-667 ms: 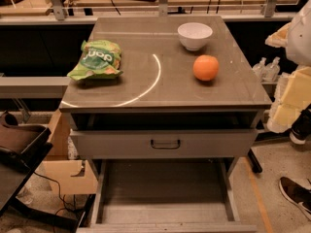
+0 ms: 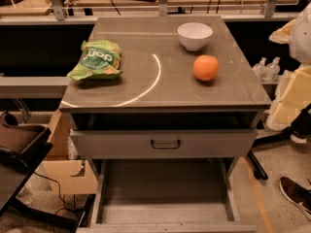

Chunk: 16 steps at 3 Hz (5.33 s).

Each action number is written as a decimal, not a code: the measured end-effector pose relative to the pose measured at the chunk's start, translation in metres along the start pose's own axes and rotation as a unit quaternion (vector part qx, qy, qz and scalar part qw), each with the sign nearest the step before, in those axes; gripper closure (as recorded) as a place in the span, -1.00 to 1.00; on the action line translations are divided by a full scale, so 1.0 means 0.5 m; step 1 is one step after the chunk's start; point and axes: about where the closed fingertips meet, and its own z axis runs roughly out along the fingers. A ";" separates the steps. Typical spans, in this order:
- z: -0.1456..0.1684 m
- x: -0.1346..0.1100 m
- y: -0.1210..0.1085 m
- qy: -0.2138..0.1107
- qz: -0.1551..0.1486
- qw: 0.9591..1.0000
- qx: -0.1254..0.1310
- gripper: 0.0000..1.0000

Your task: Place green rice chip bag into middle drawer

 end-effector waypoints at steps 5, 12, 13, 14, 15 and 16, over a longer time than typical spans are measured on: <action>0.107 -0.398 -0.276 -0.260 0.098 0.957 0.085 -1.00; 0.446 -0.713 -0.259 -0.245 0.215 0.945 0.010 -1.00; 0.461 -0.722 -0.261 -0.240 0.234 0.942 0.016 -1.00; 0.491 -0.739 -0.275 -0.226 0.264 0.937 0.020 -1.00; 0.512 -0.760 -0.281 -0.210 0.295 0.932 0.023 -1.00; 0.534 -0.778 -0.290 -0.196 0.335 0.921 0.016 -1.00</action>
Offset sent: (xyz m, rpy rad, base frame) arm 0.1979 0.1205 0.0410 0.4698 -0.3309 -0.0912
